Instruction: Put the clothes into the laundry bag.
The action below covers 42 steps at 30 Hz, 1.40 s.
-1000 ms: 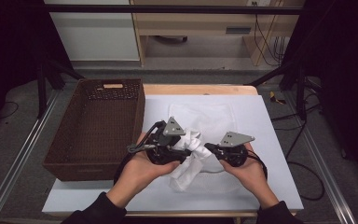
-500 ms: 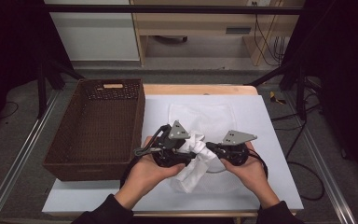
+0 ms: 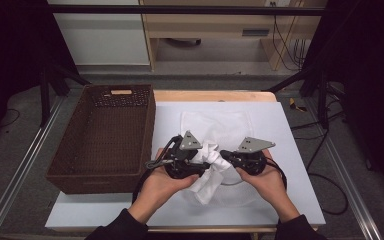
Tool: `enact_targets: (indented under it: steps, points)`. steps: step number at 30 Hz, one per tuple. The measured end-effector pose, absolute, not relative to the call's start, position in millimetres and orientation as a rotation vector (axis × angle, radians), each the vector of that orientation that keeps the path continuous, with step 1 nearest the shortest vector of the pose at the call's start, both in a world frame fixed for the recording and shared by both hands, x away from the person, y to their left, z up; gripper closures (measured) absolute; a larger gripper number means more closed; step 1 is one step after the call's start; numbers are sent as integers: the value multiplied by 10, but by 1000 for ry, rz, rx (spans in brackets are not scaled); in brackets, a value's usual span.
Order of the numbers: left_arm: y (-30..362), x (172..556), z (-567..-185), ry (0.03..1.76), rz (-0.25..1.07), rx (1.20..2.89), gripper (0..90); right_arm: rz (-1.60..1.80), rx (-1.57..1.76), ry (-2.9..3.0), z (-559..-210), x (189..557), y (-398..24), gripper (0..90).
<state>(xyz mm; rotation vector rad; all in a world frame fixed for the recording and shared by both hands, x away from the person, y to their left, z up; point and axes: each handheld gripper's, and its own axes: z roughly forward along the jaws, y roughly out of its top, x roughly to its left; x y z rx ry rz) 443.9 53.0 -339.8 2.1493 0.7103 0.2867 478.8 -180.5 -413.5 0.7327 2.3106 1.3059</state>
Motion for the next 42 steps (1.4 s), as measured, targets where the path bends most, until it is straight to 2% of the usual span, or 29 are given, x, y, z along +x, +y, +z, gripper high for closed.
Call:
enact_targets:
  steps: [8,15,31,42]
  points:
    - [493,4326,-3330,684,293,2111,561,1321,741,2306,-4067,4839,-1814,899]
    - [348,4292,-3488,662,261,2107,561,1339,755,2300,-4065,4861,-1856,898]
    - [153,4288,-3838,637,278,2176,561,1339,776,2275,-4057,4890,-1891,899]
    - [98,4298,-3932,620,178,2211,561,1340,759,2257,-3999,4900,-1901,899]
